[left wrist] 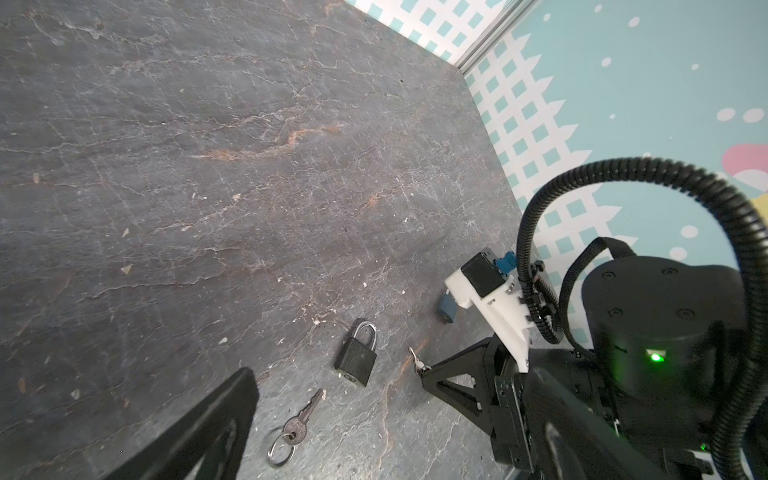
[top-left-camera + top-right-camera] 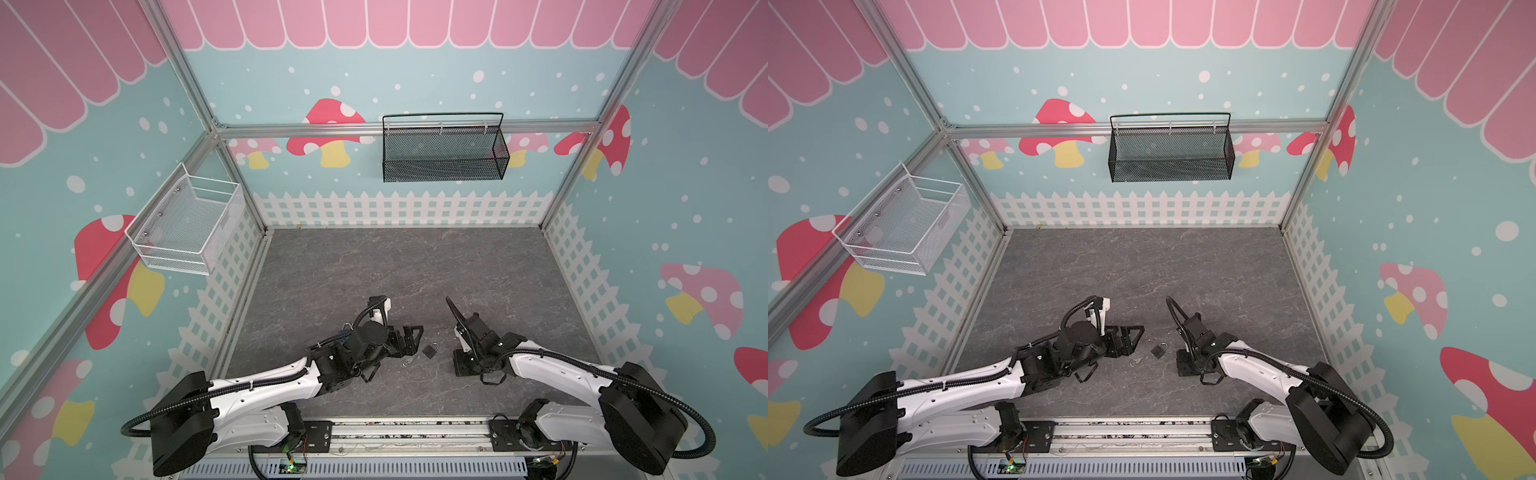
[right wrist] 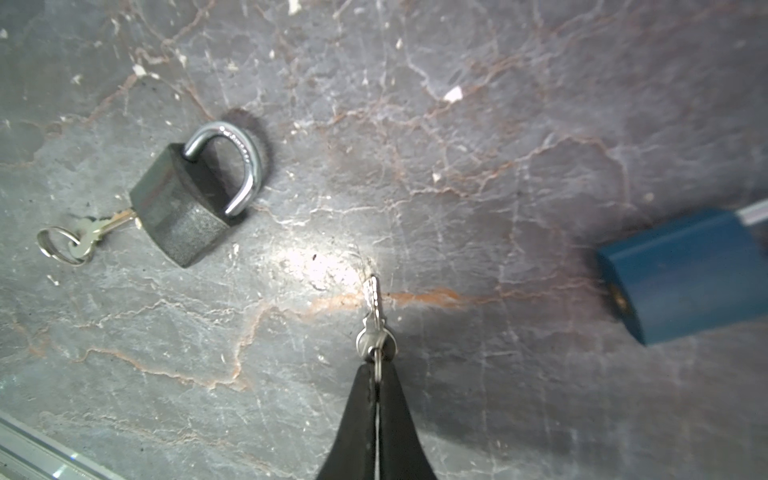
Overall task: Unlock with the key
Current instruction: 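Lower the right gripper and pinch the silver key by its ring, then lift the key with the right gripper toward the left gripper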
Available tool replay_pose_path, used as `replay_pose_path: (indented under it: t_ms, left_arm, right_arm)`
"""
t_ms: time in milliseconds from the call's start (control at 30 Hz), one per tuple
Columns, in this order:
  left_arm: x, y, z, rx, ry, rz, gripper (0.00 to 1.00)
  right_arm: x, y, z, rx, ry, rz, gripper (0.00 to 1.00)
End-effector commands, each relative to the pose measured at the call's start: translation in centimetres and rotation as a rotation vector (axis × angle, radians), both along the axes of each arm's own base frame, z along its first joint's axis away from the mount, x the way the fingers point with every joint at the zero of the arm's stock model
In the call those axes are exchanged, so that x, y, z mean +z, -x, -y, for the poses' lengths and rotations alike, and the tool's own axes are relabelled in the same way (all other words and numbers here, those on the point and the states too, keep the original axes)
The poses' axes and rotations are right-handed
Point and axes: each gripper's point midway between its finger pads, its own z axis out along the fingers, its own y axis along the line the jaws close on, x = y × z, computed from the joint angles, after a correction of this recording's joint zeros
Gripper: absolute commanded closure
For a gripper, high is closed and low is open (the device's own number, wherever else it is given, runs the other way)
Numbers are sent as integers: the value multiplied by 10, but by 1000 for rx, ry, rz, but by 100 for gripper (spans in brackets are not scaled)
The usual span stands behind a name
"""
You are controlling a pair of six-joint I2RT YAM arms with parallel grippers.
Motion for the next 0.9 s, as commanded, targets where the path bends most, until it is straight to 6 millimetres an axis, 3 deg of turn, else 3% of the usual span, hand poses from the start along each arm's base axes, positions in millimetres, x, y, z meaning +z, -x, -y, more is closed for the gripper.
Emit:
replay_pose_path:
  t_ms: [0,300,600,867]
  left_arm:
    - [14,-3,6,9,46,5,0]
    - [24,-1,-3,54,118,-22,0]
    - [50,0,-13,107,251,-40,0]
    - [78,-11,8,49,261,8,4]
  right_arm:
    - [0,-5,4,-3,23,18,97]
    - [25,-24,3,31,25,151,100]
    - [94,-51,-13,96,-83,414,100]
    - [156,-68,-38,197,-195,612,100]
